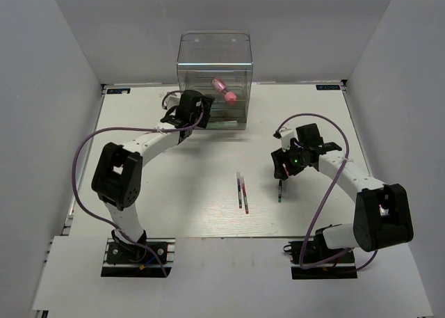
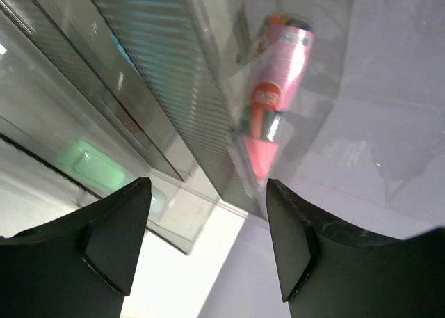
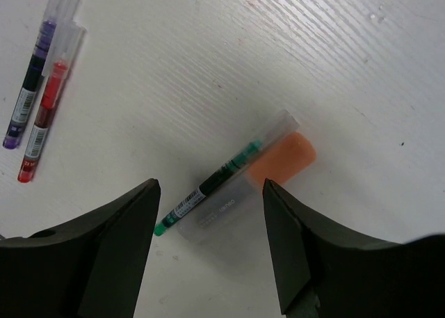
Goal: Sort the stationery into containers
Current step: Grab a piece of stationery with the right arm
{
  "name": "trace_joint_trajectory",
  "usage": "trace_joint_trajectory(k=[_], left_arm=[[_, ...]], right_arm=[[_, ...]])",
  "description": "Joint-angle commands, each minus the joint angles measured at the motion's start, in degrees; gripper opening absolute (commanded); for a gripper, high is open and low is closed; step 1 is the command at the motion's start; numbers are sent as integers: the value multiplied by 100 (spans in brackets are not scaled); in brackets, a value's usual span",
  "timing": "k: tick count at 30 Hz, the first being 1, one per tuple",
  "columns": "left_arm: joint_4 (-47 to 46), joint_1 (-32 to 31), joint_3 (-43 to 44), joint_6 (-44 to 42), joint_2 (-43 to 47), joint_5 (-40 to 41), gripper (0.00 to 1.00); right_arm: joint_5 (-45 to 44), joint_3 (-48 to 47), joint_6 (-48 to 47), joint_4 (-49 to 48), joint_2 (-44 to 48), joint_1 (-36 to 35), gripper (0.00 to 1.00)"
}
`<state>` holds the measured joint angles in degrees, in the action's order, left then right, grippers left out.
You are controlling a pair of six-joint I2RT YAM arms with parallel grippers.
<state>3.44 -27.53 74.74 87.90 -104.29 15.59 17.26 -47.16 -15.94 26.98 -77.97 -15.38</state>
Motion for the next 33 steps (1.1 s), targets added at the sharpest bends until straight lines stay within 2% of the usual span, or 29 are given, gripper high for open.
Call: trace_joint_trajectory(k=[1, 5, 10, 14, 21, 33], left_arm=[[104, 11, -90, -71, 690, -276, 78], [104, 11, -668, -133, 1147, -460, 84], [464, 11, -1548, -133, 1762, -514, 100], [351, 63, -2287, -133, 2298, -321, 100], [-458, 169, -3631, -27, 3212, -259, 100], [-28, 222, -3774, -27, 3407, -320, 100]], right_arm=[[-345, -171, 328, 124, 142, 35, 67], [-864, -136, 566, -114, 107, 17, 67], [-1180, -92, 680, -220, 46, 35, 56], [-1330, 13, 707, -316, -7, 52, 50], [-1321, 119, 838, -431, -218, 52, 49], [-1295, 198, 1023, -510, -596, 35, 49]])
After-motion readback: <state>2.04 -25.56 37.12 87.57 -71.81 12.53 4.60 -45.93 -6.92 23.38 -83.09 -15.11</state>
